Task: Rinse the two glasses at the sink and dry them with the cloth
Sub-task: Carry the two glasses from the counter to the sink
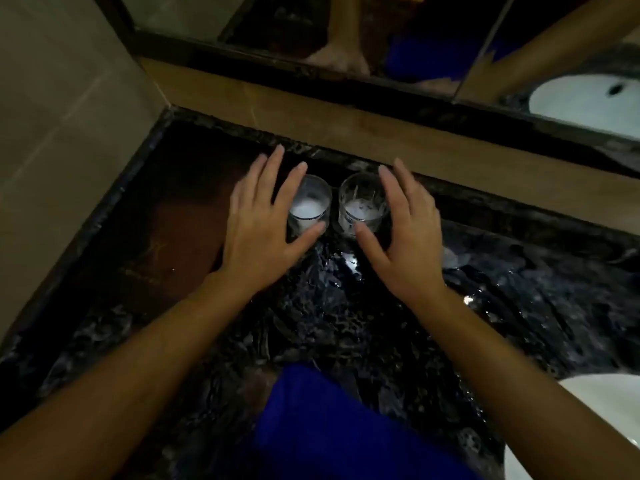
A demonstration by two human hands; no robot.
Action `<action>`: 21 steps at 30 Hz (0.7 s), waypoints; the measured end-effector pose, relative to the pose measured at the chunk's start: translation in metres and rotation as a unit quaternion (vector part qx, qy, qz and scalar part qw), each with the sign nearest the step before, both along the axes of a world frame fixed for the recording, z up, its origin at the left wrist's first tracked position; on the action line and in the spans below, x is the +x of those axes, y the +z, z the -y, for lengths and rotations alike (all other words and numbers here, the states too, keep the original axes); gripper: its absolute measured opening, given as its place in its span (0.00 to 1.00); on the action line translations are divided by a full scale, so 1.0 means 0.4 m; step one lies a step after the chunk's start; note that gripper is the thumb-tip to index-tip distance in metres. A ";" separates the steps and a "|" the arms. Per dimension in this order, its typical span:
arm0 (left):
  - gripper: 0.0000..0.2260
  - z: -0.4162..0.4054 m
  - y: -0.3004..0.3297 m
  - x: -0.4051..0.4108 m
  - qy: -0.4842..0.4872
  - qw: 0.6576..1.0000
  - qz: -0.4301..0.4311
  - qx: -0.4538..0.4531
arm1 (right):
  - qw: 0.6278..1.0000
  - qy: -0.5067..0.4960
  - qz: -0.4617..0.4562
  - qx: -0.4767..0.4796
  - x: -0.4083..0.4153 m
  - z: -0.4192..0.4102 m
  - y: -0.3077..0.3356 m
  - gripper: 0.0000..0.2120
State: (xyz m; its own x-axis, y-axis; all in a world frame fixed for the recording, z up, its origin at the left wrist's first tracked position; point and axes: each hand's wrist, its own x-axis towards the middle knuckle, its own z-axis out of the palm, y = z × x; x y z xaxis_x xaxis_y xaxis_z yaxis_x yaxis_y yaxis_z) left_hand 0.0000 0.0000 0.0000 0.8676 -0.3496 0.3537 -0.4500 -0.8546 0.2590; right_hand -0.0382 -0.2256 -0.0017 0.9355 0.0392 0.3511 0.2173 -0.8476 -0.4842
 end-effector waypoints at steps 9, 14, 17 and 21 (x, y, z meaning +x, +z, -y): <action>0.46 0.056 -0.081 0.018 0.030 0.898 -0.231 -0.373 | 0.981 -0.063 -0.109 0.148 0.046 -0.023 -0.072 0.47; 0.38 0.050 -0.084 0.029 0.046 0.905 -0.213 -0.364 | 0.977 -0.069 -0.121 0.159 0.063 -0.030 -0.060 0.44; 0.37 0.047 -0.055 0.003 0.033 0.908 -0.199 -0.366 | 0.976 -0.058 -0.105 0.183 0.040 -0.015 -0.033 0.40; 0.36 0.047 -0.001 -0.057 0.015 0.915 -0.183 -0.359 | 0.974 -0.044 -0.088 0.202 -0.022 0.016 0.021 0.41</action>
